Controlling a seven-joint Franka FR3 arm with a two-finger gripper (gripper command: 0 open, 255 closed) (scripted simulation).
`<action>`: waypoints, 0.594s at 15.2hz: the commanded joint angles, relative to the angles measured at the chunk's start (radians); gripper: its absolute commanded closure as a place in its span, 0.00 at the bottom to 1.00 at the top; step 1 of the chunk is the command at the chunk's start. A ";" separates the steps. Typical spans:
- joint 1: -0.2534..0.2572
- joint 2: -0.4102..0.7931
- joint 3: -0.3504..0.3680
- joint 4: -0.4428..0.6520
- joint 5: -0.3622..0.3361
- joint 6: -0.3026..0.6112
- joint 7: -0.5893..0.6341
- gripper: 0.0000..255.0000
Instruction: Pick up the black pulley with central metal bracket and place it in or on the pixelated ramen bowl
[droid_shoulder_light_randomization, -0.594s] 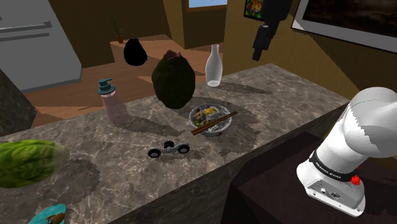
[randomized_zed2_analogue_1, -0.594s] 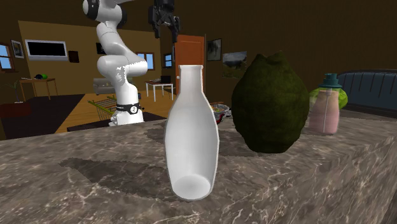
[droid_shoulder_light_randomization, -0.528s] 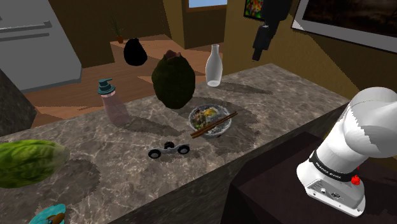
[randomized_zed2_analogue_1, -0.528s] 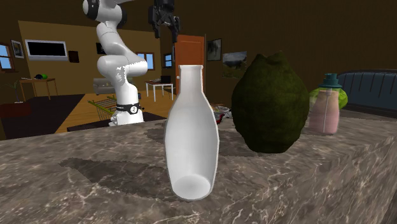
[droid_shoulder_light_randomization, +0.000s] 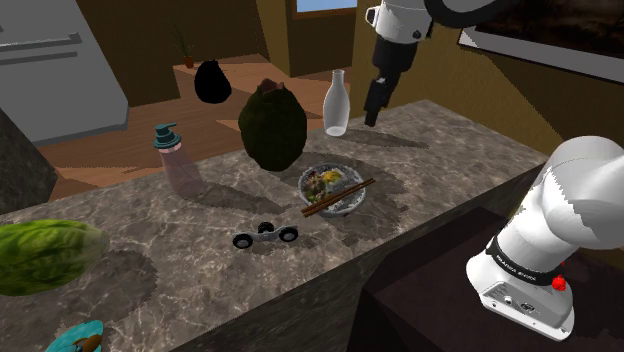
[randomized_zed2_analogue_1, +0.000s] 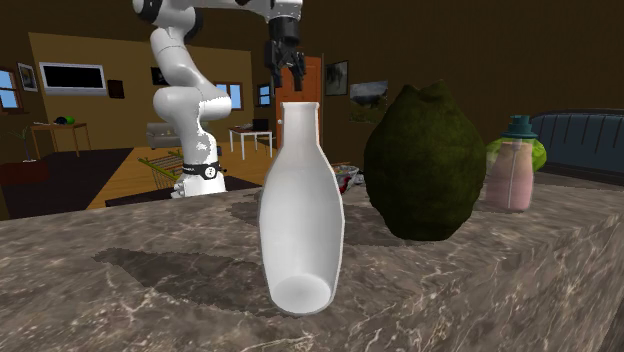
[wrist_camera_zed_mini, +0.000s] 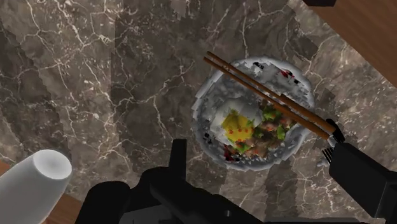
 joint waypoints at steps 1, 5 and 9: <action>0.017 0.043 0.024 -0.020 0.014 0.071 0.011 0.00; 0.045 0.141 0.067 -0.036 0.034 0.200 0.026 0.00; 0.069 0.255 0.112 -0.033 0.041 0.325 0.045 0.00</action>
